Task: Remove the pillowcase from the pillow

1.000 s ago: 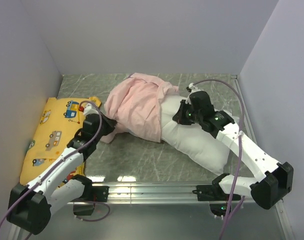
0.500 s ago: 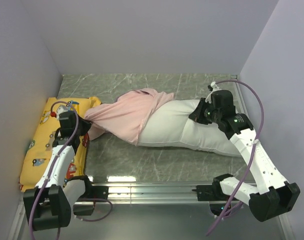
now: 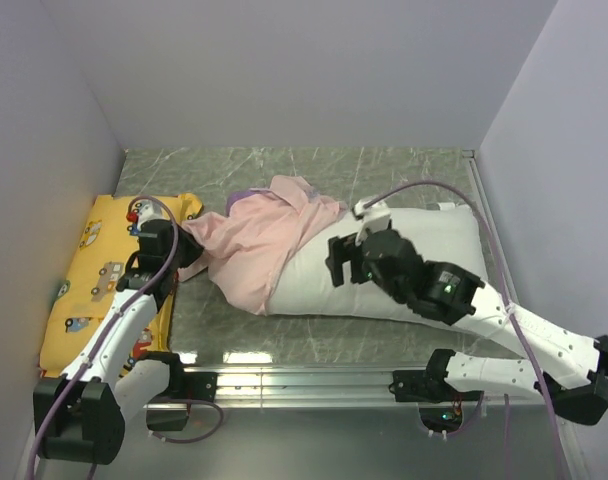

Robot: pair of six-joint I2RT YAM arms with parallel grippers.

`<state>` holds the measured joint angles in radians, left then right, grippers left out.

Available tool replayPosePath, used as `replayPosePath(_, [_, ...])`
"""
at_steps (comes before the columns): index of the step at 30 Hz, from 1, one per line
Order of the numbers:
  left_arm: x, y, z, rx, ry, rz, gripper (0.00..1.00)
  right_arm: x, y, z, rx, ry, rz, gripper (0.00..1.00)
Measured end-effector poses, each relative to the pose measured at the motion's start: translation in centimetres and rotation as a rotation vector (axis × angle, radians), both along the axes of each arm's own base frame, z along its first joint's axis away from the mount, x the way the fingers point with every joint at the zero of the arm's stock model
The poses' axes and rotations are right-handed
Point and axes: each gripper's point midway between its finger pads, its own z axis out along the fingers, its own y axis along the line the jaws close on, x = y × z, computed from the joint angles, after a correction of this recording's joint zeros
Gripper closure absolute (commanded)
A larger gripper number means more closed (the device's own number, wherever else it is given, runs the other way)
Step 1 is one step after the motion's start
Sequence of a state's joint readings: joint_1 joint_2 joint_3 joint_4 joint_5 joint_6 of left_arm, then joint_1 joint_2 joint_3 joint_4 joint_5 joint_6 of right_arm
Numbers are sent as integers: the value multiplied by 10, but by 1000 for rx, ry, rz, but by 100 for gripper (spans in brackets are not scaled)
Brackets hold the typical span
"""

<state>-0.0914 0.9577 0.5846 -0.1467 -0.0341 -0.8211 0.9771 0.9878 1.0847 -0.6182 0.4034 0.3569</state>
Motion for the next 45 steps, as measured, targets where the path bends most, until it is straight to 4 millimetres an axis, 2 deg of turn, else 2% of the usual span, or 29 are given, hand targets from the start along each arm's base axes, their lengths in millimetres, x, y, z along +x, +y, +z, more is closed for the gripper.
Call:
replayPosePath(3, [1, -7, 0, 6, 6, -26, 99, -20, 31, -8, -78, -54, 92, 8])
replayPosePath(5, [2, -11, -2, 13, 14, -42, 98, -30, 53, -24, -161, -77, 137, 5])
replayPosePath(8, [3, -17, -2, 20, 19, -63, 96, -35, 81, -64, -315, -93, 174, 3])
replayPosePath(10, [5, -20, 0, 26, 20, -77, 91, -35, 90, -91, -404, -90, 184, 2])
replayPosePath(12, [7, -22, 5, 40, 21, -92, 84, -30, 93, -114, -478, -90, 170, 5])
replayPosePath(13, [9, -23, 9, 48, 20, -100, 69, -28, 93, -123, -504, -89, 162, 23])
replayPosePath(14, [11, -24, 13, 58, 15, -111, 58, -27, 93, -129, -528, -92, 160, 40])
replayPosePath(15, [12, -25, 19, 66, 9, -122, 49, -25, 93, -133, -541, -95, 154, 62])
replayPosePath(16, [13, -27, 25, 69, 0, -133, 34, -22, 93, -135, -543, -94, 145, 85])
replayPosePath(18, [13, -33, 37, 81, -26, -160, 25, -14, 91, -133, -518, -87, 113, 98])
replayPosePath(20, [8, -44, 52, 81, -56, -195, 18, -4, 90, -125, -454, -71, 83, 100])
replayPosePath(26, [-25, -73, 97, 83, -175, -295, 16, 19, 74, -76, -162, -43, 29, 100])
replayPosePath(30, [-50, -101, 111, 62, -240, -395, 15, 22, 69, -66, -106, -37, 23, 100])
replayPosePath(36, [-89, -167, 84, 48, -192, -605, 14, 19, 75, -74, -102, -6, 47, 100])
replayPosePath(37, [-97, -182, 73, 67, -165, -641, 16, 19, 75, -75, -101, -2, 49, 100])
replayPosePath(39, [-103, -197, 55, 125, -124, -659, 22, 17, 75, -77, -102, 8, 53, 100])
replayPosePath(42, [-98, -201, 35, 219, -71, -595, 39, 15, 74, -80, -108, 24, 60, 100])
replayPosePath(43, [-96, -199, 33, 232, -62, -565, 49, 15, 74, -81, -107, 26, 60, 100])
replayPosePath(45, [-92, -192, 35, 246, -55, -491, 57, 14, 75, -81, -102, 30, 59, 100])
